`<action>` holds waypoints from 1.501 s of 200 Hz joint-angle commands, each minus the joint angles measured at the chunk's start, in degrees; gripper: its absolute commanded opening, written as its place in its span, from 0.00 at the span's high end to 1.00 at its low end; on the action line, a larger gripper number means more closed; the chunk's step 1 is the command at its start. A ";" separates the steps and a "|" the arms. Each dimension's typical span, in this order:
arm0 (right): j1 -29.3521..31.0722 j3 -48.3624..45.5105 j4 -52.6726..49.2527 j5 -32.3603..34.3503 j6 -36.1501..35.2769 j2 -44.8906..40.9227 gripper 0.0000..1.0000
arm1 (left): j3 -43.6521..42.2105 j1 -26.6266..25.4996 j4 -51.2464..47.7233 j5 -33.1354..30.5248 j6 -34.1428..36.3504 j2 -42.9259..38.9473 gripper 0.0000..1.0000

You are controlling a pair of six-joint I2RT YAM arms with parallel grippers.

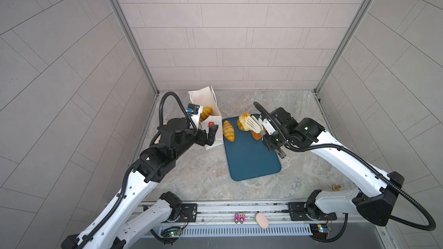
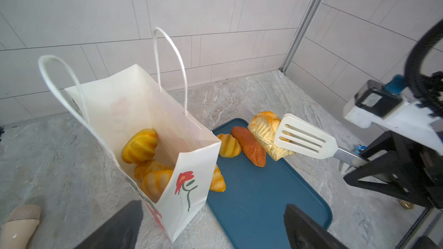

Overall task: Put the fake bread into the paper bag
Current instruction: 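Lift the knot-shaped bun in the tongs and carry it over the bag, then open the tongs with the right gripper to drop the bun into the bag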

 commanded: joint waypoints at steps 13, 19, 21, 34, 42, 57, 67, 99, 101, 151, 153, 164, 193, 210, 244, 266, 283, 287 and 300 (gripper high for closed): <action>2.67 7.35 4.14 -1.43 -1.75 3.28 0.73 | 2.38 3.93 -1.73 2.41 -1.77 -2.03 0.00; 3.03 8.44 4.42 -2.03 -1.97 3.98 0.73 | 2.43 4.68 -1.78 3.06 -1.90 -2.35 0.00; 3.12 8.78 4.57 -2.12 -2.08 4.19 0.73 | 2.47 4.95 -1.82 3.29 -1.95 -2.29 0.00; 3.96 11.07 5.34 -3.35 -2.35 5.68 0.73 | 2.69 6.48 -2.34 4.46 -2.04 -2.47 0.00; 4.60 12.50 5.74 -3.83 -2.58 6.56 0.73 | 2.95 7.58 -2.88 4.93 -2.09 -2.49 0.00; 5.41 15.32 5.67 -4.25 -3.08 8.06 0.73 | 3.13 9.03 -3.73 5.42 -2.16 -2.42 0.00; 5.84 16.89 5.65 -4.39 -3.45 8.87 0.73 | 3.24 9.74 -4.09 5.61 -1.99 -4.41 0.00; 6.57 20.14 6.10 -5.45 -4.21 10.42 0.73 | 3.67 11.08 -4.64 7.01 -1.95 -4.56 0.00; 6.57 20.25 6.18 -5.55 -4.23 10.46 0.73 | 3.77 11.17 -4.70 7.11 -2.01 -4.54 0.00; 7.58 20.00 11.62 -6.68 -4.52 11.04 0.72 | 3.83 11.46 -5.14 7.37 -1.90 -4.72 0.00; 7.55 19.98 11.99 -6.71 -4.50 11.12 0.72 | 3.85 11.48 -5.14 7.38 -1.89 -4.71 0.00; 7.56 20.73 12.94 -6.77 -4.31 11.98 0.72 | 3.66 11.43 -5.24 7.46 -1.89 -4.62 0.00; 7.59 25.51 11.08 -6.46 -4.46 16.60 0.72 | 3.19 11.49 -5.08 7.61 -1.80 -4.78 0.00; 7.54 28.13 9.78 -5.39 -4.52 19.25 0.71 | 3.13 11.44 -5.07 7.97 -1.77 -4.79 0.00; 7.52 31.83 8.93 -3.74 -4.44 23.09 0.71 | 2.89 11.58 -5.70 8.12 -1.54 -4.96 0.00; 7.45 33.69 8.56 -2.57 -4.37 25.08 0.70 | 2.40 11.78 -5.85 8.22 -1.53 -5.06 0.00; 7.46 35.17 7.92 -2.18 -4.16 26.42 0.68 | 2.02 12.10 -5.87 8.39 -1.62 -4.92 0.00; 7.45 35.52 7.73 -2.22 -4.11 26.73 0.67 | 2.04 12.19 -5.87 8.39 -1.64 -4.94 0.00; 7.45 36.66 6.82 -1.97 -4.02 27.68 0.65 | 1.79 12.48 -5.80 8.72 -1.65 -4.92 0.00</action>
